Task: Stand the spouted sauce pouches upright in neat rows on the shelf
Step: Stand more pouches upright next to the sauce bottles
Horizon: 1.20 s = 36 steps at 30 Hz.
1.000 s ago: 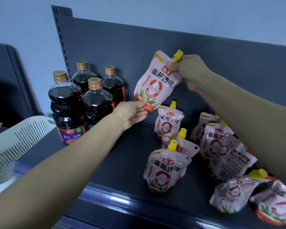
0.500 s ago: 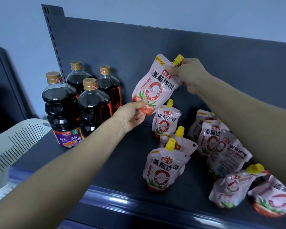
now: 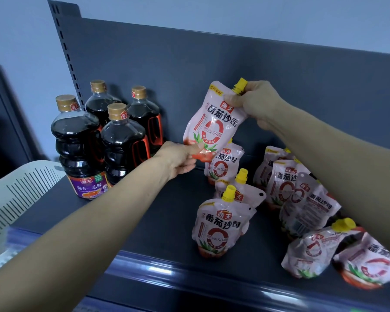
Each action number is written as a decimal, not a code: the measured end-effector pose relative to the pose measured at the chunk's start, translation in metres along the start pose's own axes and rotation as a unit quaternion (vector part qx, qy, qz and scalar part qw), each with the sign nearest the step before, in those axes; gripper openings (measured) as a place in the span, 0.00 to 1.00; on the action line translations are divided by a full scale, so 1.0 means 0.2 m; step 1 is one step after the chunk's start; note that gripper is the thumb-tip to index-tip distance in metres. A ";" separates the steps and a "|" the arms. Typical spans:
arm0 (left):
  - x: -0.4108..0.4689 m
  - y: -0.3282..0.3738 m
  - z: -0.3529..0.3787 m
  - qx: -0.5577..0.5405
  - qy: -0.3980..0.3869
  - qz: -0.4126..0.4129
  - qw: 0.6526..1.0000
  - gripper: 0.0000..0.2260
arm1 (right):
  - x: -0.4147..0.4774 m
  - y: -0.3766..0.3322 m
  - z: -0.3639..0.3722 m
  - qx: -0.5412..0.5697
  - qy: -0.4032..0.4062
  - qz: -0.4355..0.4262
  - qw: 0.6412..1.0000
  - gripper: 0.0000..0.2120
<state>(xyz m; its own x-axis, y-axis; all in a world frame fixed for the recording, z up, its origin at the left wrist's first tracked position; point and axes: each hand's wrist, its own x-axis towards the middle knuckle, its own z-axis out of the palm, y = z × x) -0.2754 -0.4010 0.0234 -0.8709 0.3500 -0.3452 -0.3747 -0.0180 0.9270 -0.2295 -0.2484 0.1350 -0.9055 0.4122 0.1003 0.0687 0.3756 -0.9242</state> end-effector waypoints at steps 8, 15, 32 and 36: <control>-0.03 0.00 0.00 0.168 -0.022 0.227 0.959 0.12 | -0.03 0.12 0.04 -0.237 -0.123 -0.028 0.963 0.03; 0.00 -0.07 0.04 0.235 -0.077 0.183 0.952 0.10 | -0.04 0.28 0.06 -0.320 -0.188 0.003 0.929 0.07; -0.05 -0.03 0.10 0.373 -0.035 0.228 0.898 0.08 | -0.09 0.22 -0.14 -0.344 -0.176 -0.020 0.922 0.11; -0.13 0.06 0.14 0.356 -0.017 0.309 0.882 0.09 | -0.13 0.21 -0.19 -0.389 -0.134 -0.057 0.910 0.10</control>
<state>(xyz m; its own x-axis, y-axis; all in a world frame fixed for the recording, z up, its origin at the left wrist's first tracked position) -0.2475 -0.3846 0.0472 -0.8241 0.5073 0.2520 0.4734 0.3724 0.7983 -0.1881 -0.2122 0.1074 -0.9876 0.1566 -0.0113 0.1501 0.9200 -0.3620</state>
